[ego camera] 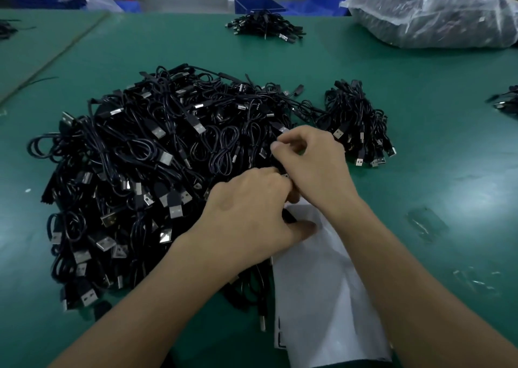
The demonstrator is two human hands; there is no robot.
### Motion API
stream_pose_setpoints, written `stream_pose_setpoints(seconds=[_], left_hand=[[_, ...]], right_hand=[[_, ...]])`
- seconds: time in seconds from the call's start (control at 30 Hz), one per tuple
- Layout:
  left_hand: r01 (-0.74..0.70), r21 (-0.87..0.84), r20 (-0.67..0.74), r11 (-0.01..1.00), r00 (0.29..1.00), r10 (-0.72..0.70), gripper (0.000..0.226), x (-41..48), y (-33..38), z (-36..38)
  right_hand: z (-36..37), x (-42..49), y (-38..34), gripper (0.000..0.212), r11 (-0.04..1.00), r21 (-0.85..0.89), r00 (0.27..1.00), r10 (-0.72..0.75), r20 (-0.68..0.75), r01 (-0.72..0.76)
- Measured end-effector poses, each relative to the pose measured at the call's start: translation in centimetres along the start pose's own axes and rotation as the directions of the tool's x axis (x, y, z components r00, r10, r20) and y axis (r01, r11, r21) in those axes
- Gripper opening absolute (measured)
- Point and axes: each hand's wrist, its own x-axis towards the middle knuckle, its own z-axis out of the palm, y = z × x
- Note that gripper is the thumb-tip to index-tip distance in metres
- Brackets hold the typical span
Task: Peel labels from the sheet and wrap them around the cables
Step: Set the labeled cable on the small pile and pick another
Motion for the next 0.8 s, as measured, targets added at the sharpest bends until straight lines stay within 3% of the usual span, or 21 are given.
stream_pose_setpoints(seconds=[0.17,0.27,0.33,0.4,0.5,0.6,0.67,0.8], left_hand=[[0.127,-0.126,0.028,0.984,0.992,-0.124,0.034,-0.1,-0.3,-1.7],[0.214,-0.026,-0.192,0.976,0.957,-0.215,0.021,-0.1,-1.1,-2.4],[0.206,0.054,-0.384,0.977,0.907,-0.17,0.013,-0.1,-1.7,-2.6],[0.218,0.125,-0.461,0.968,0.877,-0.137,0.017,-0.1,-2.4,-2.6],[0.286,0.223,-0.398,0.932,0.9,-0.181,0.034,0.0,-3.3,-2.3],[0.32,0.279,-0.361,0.905,0.909,-0.21,0.041,0.1,-3.6,-2.0],[0.329,0.285,-0.357,0.9,0.908,-0.219,0.04,0.3,-3.5,-1.9],[0.319,0.289,-0.341,0.903,0.915,-0.214,0.029,0.2,-3.7,-1.9]], right_hand=[[1.0,1.2,-0.4,0.024,0.993,-0.074,0.993,-0.087,0.083,0.093],[0.8,0.7,0.5,0.031,0.987,-0.104,0.986,-0.105,0.132,0.119],[0.4,-0.3,1.0,0.039,0.989,-0.076,0.985,-0.121,0.124,0.131],[0.1,-1.2,1.4,0.04,0.989,-0.056,0.986,-0.128,0.107,0.135],[-0.8,-2.4,1.9,0.031,0.993,-0.07,0.995,-0.091,0.048,0.094],[-1.7,-3.3,2.4,0.028,0.979,-0.204,1.0,-0.027,-0.012,0.024],[-2.0,-3.8,2.8,0.03,0.953,-0.303,1.0,0.016,-0.005,-0.017],[-1.7,-4.7,3.1,0.028,0.946,-0.321,0.997,0.066,0.046,-0.047]])
